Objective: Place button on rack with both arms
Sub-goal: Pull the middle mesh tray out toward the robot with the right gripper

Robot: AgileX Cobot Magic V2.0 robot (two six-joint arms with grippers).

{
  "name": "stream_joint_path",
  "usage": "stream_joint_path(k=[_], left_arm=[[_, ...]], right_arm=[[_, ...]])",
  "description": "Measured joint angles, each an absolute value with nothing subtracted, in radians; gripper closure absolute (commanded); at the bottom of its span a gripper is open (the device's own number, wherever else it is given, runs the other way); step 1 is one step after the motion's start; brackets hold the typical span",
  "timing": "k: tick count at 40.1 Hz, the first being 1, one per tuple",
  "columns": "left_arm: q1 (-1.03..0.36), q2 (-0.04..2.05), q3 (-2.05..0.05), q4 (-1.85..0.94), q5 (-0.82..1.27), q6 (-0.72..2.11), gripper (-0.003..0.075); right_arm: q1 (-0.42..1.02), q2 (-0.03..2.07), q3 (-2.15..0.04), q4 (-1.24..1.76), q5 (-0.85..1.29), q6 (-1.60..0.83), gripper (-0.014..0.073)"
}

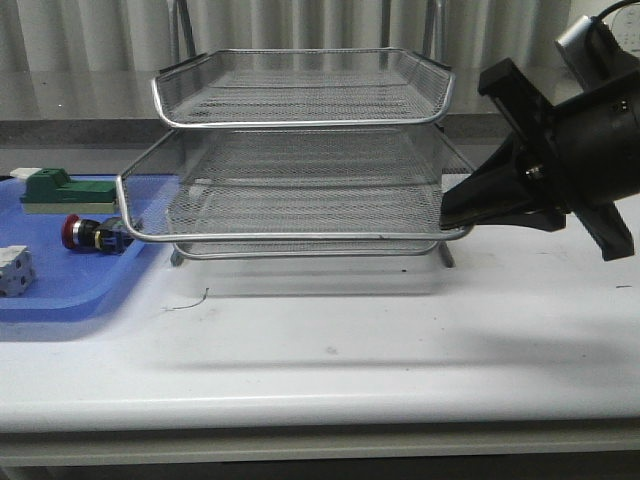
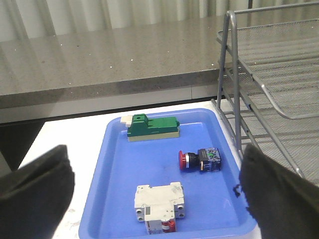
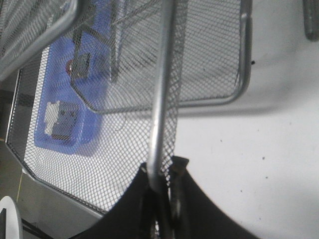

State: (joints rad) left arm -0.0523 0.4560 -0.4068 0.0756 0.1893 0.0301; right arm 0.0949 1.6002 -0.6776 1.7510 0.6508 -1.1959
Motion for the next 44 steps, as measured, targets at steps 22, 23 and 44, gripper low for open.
stream_joint_path(k=[22,23,44], left_arm=[[-0.052,0.456,-0.407,0.076,0.189,0.03,0.008],[-0.052,0.456,-0.407,0.076,0.189,0.03,0.008],[-0.052,0.456,-0.407,0.076,0.189,0.03,0.008]], right_arm=[[0.095,1.519,-0.536,1.772,0.69,-1.242,0.0536],[0.095,1.517,-0.536,1.774,0.69,-1.242,0.0517],[0.084,1.45,-0.525,1.795,0.702,-1.295,0.0137]])
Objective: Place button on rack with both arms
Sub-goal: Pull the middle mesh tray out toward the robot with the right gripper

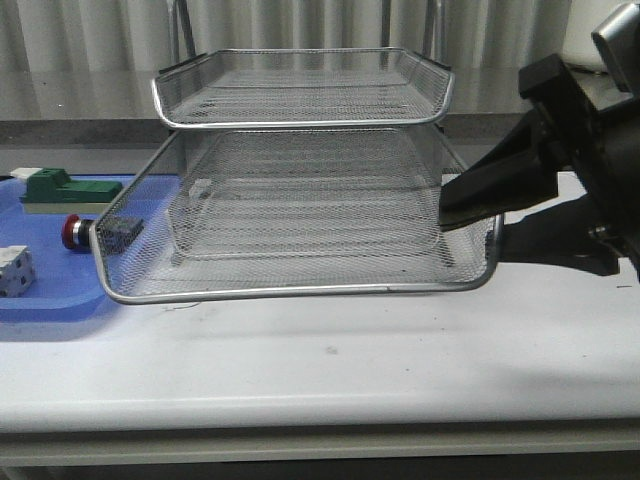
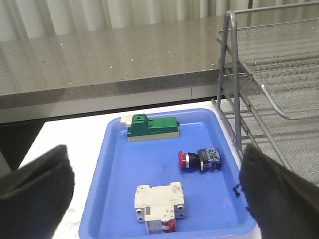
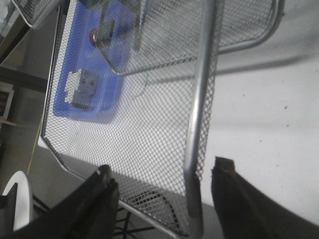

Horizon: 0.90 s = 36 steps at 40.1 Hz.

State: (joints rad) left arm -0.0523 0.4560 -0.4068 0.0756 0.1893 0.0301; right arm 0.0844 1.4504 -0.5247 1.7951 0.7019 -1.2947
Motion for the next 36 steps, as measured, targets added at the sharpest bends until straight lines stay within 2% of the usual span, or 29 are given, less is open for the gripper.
stream_joint_path(k=[7,16,26,36], left_arm=[[-0.052,0.456,-0.407,0.076,0.189,0.03,0.008],[-0.052,0.456,-0.407,0.076,0.189,0.03,0.008],[-0.052,0.456,-0.407,0.076,0.189,0.03,0.008],[-0.052,0.456,-0.407,0.076,0.189,0.03,0.008]], right_arm=[[0.01,1.325,-0.525,1.764,0.601,-1.295,0.0167],[-0.036,1.183,-0.59,1.602,0.541,-1.279,0.0416],[-0.025,1.106,-0.763,1.242,0.541,-1.068,0.0649],[0.056,1.029,-0.821,0.738,0.532,-0.713,0.0652]])
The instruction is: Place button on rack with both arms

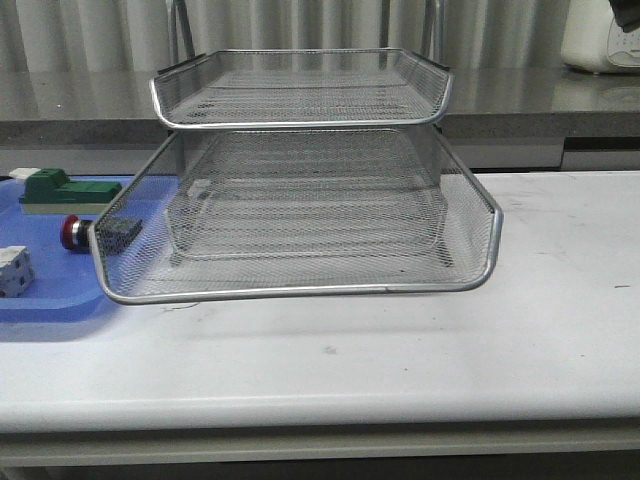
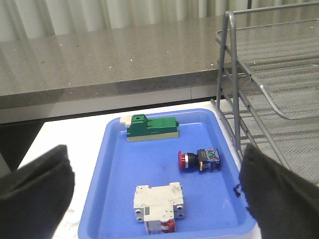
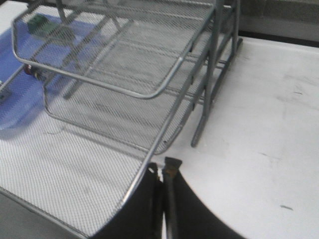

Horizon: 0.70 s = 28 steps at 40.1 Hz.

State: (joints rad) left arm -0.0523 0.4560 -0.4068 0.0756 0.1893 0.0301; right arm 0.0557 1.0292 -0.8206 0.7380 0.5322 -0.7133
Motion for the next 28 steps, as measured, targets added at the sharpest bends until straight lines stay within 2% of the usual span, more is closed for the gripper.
stream_joint_path(k=[5,16,28], left_arm=[[-0.052,0.456,-0.407,0.076,0.189,0.03,0.008],[-0.052,0.456,-0.407,0.076,0.189,0.03,0.008],[-0.052,0.456,-0.407,0.076,0.189,0.03,0.008]], right_arm=[[0.074,0.993,-0.819,0.573,0.532,-0.566,0.0652],[0.076,0.888,-0.795,0.518,0.525,-0.516,0.0653],[0.076,0.624,-0.565,0.515,0.436,-0.513,0.0653]])
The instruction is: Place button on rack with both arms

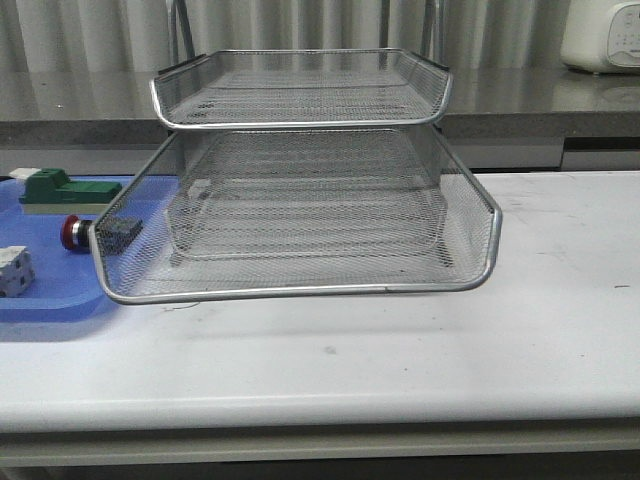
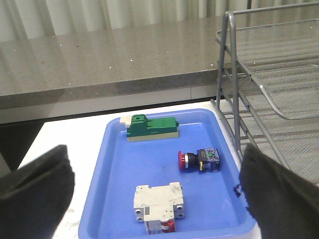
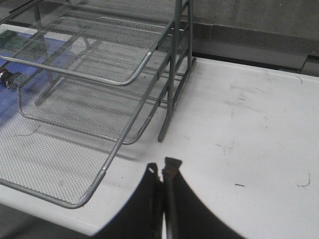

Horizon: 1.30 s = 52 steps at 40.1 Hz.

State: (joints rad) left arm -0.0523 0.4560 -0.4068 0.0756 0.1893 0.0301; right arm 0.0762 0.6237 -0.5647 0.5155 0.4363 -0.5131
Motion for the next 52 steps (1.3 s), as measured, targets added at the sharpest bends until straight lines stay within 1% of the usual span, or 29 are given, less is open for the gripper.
stream_joint_path(k=[6,11,20,24,30,37,44,52], left_arm=[[-0.052,0.456,-0.407,0.076,0.189,0.03,0.008],[-0.052,0.456,-0.407,0.076,0.183,0.03,0.008],[-0.052,0.464,-0.411,0.057,0.176,0.03,0.008],[-0.052,0.521,-0.451,0.043,0.205,0.03,0.008],[-0.052,0.711,-0.576,0.026,0.281,0.03,0.008],[-0.052,0.978,-0.78,0.023,0.417,0.075,0.008],[-0.052,1.234,-0.985,0.023,0.559,0.196,0.008],[-0.052,1.47,-1.191,0.02,0.692,0.37,0.008]], right_arm=[[0.076,0.475,-0.458,0.515,0.423,-0.513,0.0653],[0.076,0.386,-0.411,0.514,0.424,-0.513,0.0653],[0.076,0.346,-0.389,0.514,0.431,-0.511,0.0653],[0.076,0.346,-0.389,0.514,0.432,-0.511,0.0653],[0.076,0.346,-0.389,0.514,0.432,-0.511,0.0653],[0.076,0.346,-0.389,0.514,0.432,-0.511,0.0653],[0.076,0.346,-0.389,0.514,0.432,-0.511,0.0653],[0.076,0.346,-0.389,0.514,0.432,-0.511,0.0653]])
